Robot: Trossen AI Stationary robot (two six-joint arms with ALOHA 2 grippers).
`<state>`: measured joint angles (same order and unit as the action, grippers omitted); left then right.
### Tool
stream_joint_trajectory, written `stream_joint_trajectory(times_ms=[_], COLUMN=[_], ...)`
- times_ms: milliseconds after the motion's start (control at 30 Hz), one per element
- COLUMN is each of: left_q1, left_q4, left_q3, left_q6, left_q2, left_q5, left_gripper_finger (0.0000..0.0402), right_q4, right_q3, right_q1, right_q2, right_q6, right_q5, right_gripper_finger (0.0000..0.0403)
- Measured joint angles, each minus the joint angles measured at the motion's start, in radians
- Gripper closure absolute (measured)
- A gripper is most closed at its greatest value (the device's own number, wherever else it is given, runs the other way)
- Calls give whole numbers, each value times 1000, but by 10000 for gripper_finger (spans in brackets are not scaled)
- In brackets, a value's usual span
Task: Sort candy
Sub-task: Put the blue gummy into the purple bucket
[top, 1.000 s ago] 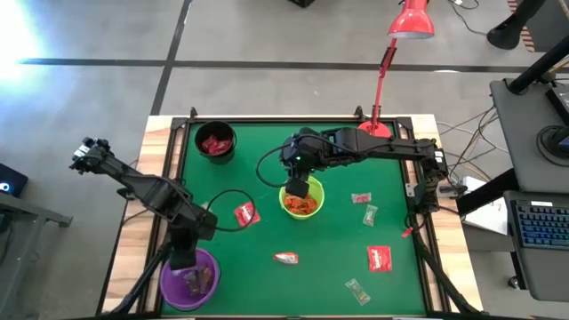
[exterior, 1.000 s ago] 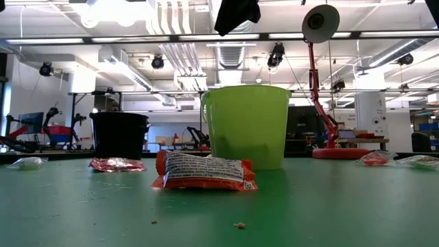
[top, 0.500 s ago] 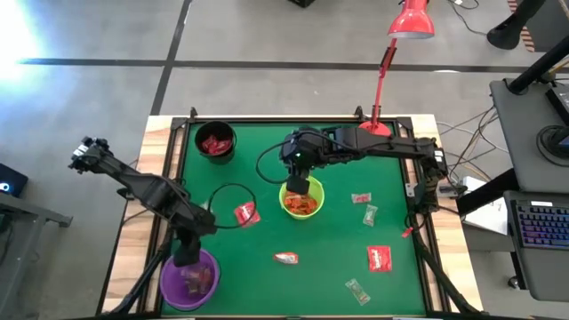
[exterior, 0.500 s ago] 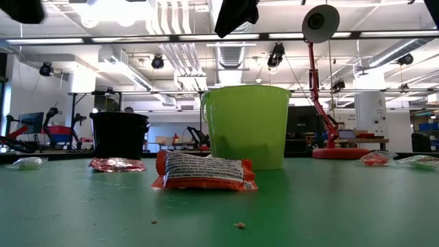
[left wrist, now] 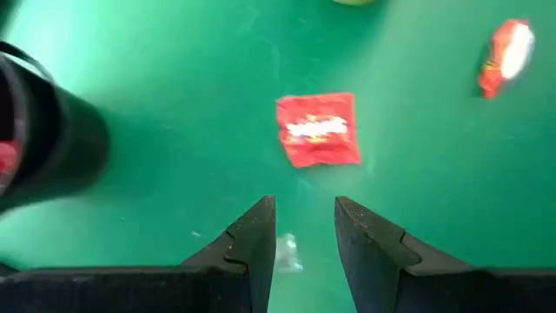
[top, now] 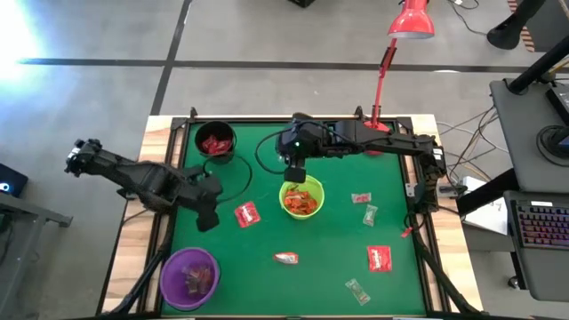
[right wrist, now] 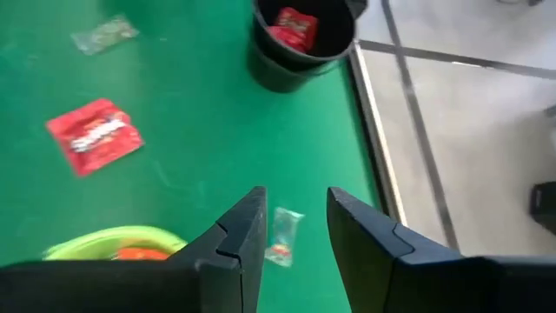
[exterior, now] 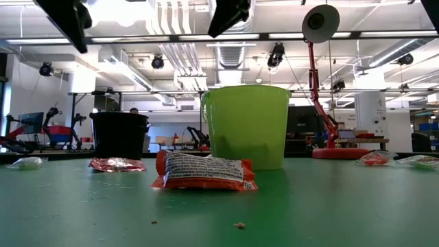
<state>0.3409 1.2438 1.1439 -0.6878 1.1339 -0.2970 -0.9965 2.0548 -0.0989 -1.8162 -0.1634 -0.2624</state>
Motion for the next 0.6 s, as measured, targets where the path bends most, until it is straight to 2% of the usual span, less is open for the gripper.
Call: stream_joint_trajectory(times_ms=[367,433,600], left_q1=[-328,-371,-457], left_q4=[2,1,-6], left_q3=[0,3,8], left_q6=[346,391,496], left_q2=[-27,-29,-29], left_q5=[0,-1,0], left_gripper_finger=[299,299,299], right_q4=[4,-4,-81], right_q3=[0,0,0], right_q1=[-134,-161,-239], right_q2=[-83,-103,-185], right_q6=[51,82,203], right_q5=[22,67,266], right_gripper_finger=[263,262,262])
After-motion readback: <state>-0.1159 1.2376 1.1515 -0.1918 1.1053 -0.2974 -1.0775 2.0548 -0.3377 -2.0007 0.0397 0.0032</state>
